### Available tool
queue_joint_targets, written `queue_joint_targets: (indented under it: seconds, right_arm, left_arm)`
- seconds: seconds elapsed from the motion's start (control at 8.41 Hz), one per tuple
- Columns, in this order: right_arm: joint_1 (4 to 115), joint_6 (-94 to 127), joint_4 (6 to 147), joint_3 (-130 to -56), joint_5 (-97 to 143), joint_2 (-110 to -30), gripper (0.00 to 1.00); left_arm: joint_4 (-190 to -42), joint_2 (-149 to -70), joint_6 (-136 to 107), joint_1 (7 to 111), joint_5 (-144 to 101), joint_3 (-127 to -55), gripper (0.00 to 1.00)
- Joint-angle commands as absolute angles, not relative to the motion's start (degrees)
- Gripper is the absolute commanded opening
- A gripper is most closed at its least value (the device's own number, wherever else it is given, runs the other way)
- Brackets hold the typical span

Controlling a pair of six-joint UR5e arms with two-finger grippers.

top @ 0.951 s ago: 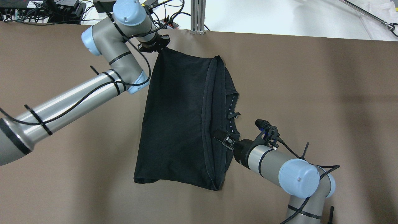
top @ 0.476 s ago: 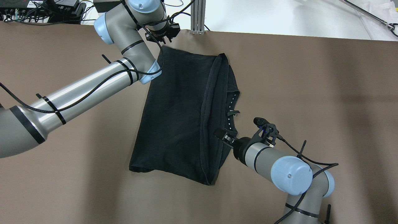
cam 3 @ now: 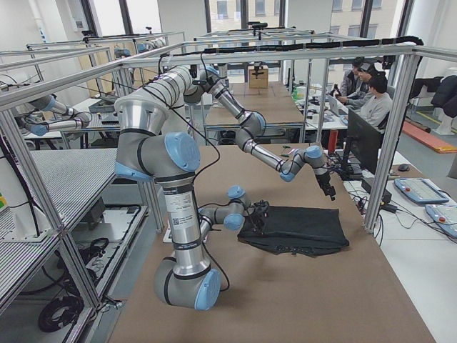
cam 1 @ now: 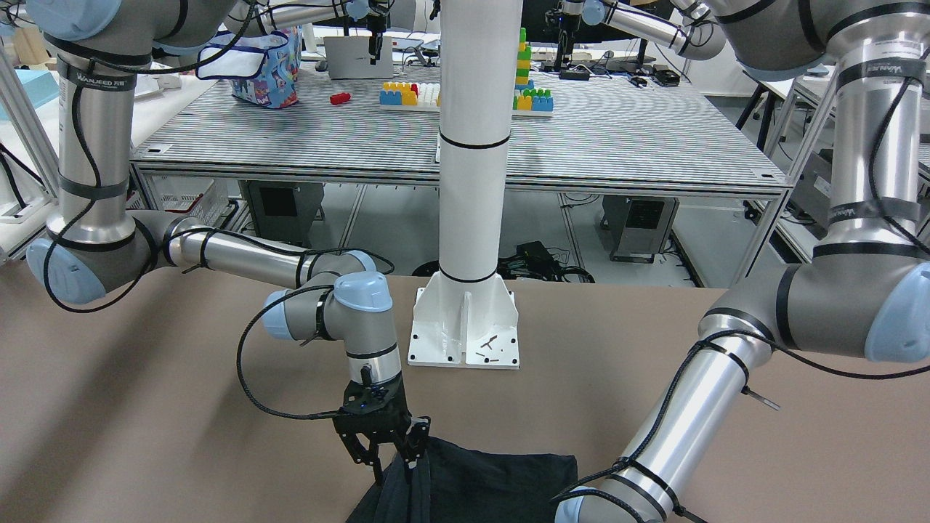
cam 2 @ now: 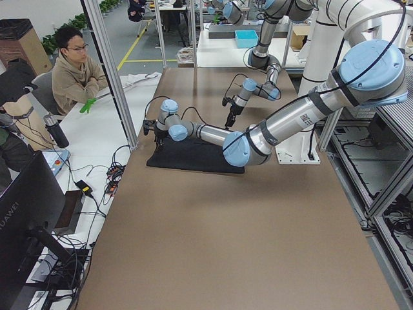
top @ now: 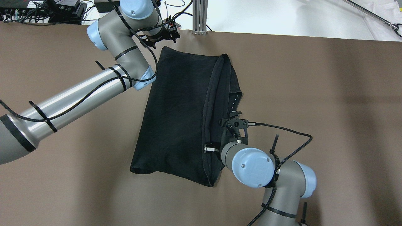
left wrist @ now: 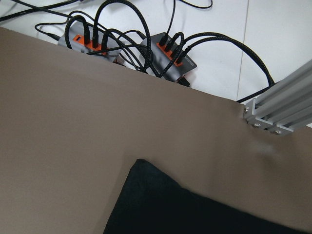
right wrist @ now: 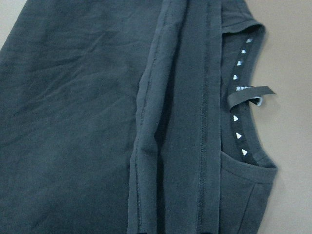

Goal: Fold clothes

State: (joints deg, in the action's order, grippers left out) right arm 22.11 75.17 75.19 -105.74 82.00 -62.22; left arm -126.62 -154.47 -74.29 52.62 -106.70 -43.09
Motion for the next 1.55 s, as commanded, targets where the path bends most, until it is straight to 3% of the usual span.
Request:
queue_joint_targets:
  seconds: [0.0,0.36,0.59,1.43]
  right_arm:
    - [20.2,59.4,80.8,-102.6,81.6,-57.0,0.46]
    - [19.5,54.7,80.9,-97.3,80.1,-52.9,0.6]
    - [18.2,52.8,84.7,-97.8,79.7,-53.2,0.61]
    - [15.2,52.1,86.7,-97.7,77.6,-53.2,0.44]
  left_arm:
    - [-126.5,-152.8,-74.9,52.5,-106.7,-45.4,1.0]
    - [-126.4,-152.7,-75.0,52.5,-106.7,-45.6,1.0]
    - [-126.4,-152.8,-75.1,52.6,-106.6,-45.9,1.0]
    - [-126.2,-150.2,-76.5,52.3,-106.6,-49.2,1.0]
